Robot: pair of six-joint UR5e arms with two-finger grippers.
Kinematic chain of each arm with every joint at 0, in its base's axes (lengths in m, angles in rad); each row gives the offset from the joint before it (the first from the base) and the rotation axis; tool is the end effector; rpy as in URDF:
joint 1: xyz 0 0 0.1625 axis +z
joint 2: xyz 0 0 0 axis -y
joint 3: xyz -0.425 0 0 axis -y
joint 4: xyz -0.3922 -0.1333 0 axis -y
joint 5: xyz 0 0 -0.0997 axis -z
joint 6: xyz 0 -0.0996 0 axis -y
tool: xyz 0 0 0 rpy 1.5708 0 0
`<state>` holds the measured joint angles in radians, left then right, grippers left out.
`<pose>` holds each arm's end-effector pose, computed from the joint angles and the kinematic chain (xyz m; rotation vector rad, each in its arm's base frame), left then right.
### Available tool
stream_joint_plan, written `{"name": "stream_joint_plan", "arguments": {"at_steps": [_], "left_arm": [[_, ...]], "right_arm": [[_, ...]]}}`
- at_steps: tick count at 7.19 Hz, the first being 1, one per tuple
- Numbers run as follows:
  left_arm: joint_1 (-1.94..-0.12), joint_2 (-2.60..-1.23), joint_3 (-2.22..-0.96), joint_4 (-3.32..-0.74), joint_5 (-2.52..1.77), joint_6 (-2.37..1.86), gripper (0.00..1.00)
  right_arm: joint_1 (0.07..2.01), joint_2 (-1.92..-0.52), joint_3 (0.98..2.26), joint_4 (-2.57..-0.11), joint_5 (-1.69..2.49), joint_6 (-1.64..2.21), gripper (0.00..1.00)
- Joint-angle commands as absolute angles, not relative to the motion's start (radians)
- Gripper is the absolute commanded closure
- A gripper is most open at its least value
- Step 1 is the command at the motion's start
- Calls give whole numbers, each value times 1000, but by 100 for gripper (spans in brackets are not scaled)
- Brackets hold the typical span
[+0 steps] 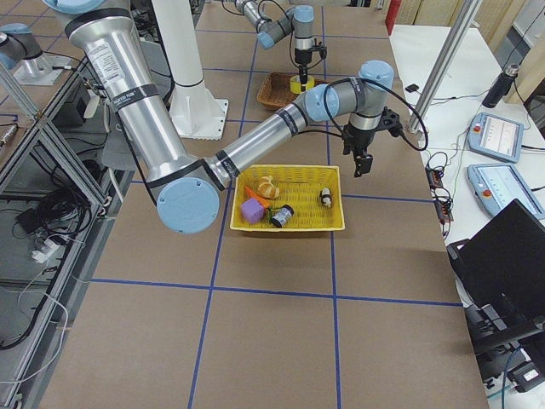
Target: Move tape to another basket
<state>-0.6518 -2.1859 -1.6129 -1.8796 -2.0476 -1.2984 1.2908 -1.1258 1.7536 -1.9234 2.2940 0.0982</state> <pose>0.4916 -0.4853 0.2383 0.0293 1.0414 -0.1143 -0.1056 -0.6112 0.3605 0.1237 -0.7573 -0.2723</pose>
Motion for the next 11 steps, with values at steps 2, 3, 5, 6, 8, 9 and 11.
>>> {"name": "stream_joint_plan", "arguments": {"at_steps": [2, 3, 5, 6, 8, 9, 11], "left_arm": [[-635, -2206, -1543, -1875, -2052, -1232, 90], [-635, -2200, -1554, -1870, -2051, -1168, 2], [-635, -2204, -1688, -1700, -2057, -1163, 1], [-643, -2197, -1803, -1545, -2057, -1137, 1], [-762, -2195, -1925, -1287, -2054, -882, 1], [-838, -2133, -1963, -1261, -2054, -783, 1], [-1057, -1990, -1974, -1261, -2115, -547, 1]], "right_arm": [[1321, -1161, 1750, -1963, 2289, -4, 0], [1331, -1161, 1756, -1991, 2289, -9, 0], [1341, -1155, 1766, -2049, 2290, -15, 0], [1350, -1161, 1779, -2051, 2290, -15, 0], [1359, -1176, 1779, -2051, 2289, -17, 0], [1373, -1187, 1782, -2049, 2289, -35, 0], [1428, -1235, 1789, -2045, 2307, -123, 0]]}}
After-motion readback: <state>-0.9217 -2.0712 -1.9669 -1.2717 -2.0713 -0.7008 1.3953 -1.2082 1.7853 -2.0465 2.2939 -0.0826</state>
